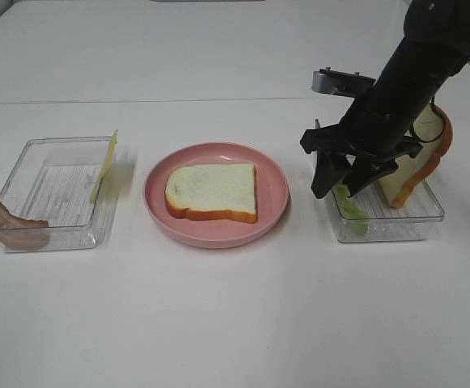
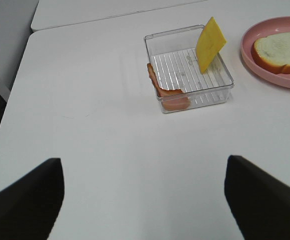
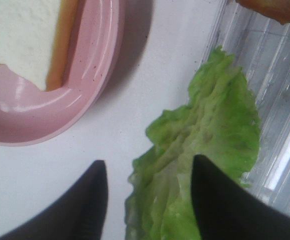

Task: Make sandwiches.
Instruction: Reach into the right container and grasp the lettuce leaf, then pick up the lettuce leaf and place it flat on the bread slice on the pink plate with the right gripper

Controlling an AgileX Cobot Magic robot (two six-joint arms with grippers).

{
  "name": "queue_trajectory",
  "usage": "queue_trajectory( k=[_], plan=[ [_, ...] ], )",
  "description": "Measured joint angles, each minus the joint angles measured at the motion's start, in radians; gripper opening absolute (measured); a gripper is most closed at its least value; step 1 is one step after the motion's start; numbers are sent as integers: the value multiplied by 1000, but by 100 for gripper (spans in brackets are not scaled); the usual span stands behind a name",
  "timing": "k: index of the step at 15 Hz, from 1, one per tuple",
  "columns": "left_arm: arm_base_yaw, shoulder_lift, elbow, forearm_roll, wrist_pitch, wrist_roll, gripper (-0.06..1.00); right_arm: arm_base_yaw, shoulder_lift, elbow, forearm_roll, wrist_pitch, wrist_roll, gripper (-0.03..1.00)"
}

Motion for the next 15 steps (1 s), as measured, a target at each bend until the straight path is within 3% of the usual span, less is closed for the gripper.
queue_trajectory(
  k=[1,2,8,9,10,15],
  plan=[
    [0,0,0,0,0,0,80,0,0,0,0,0,1,37],
    [0,0,0,0,0,0,80,0,0,0,0,0,2,31],
    [0,0,0,0,0,0,80,0,0,0,0,1,4,24],
    [0,0,0,0,0,0,80,0,0,0,-4,2,12,5],
    [0,0,0,0,0,0,80,0,0,0,-4,2,16,2],
    [0,0,0,0,0,0,80,0,-87,0,-16,25,55,2]
  ],
)
